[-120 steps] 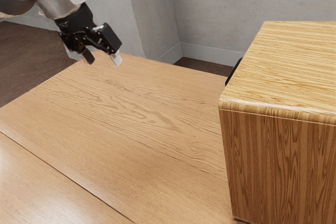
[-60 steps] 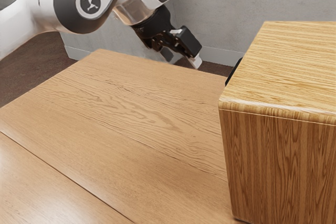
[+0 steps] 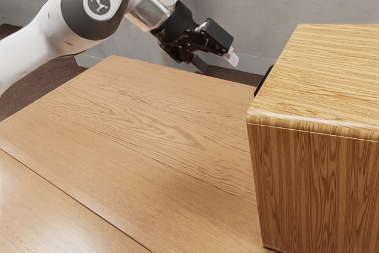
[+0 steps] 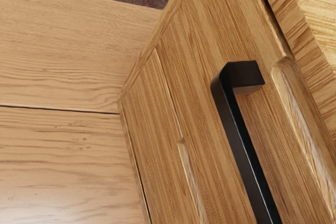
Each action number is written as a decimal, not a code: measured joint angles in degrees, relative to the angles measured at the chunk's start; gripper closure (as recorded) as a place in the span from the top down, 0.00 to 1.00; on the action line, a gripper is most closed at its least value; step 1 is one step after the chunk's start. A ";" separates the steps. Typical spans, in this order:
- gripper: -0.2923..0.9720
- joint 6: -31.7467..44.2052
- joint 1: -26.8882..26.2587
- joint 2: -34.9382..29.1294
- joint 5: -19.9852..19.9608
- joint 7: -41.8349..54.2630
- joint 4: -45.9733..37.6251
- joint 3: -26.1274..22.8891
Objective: Pull the drawer handle with one arm to open the drawer
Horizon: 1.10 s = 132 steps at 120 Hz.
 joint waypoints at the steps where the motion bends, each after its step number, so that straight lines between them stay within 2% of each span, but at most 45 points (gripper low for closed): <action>1: 0.77 0.11 0.00 -0.01 -0.20 -0.01 -0.08 0.01; 35: 0.77 2.69 -0.14 -0.29 -4.47 -0.32 -3.74 -0.07; 110: 0.77 4.42 -2.96 -0.27 -7.36 -0.65 -6.66 0.21; 132: 0.77 4.51 -1.92 -0.34 -7.41 -0.70 -7.39 0.43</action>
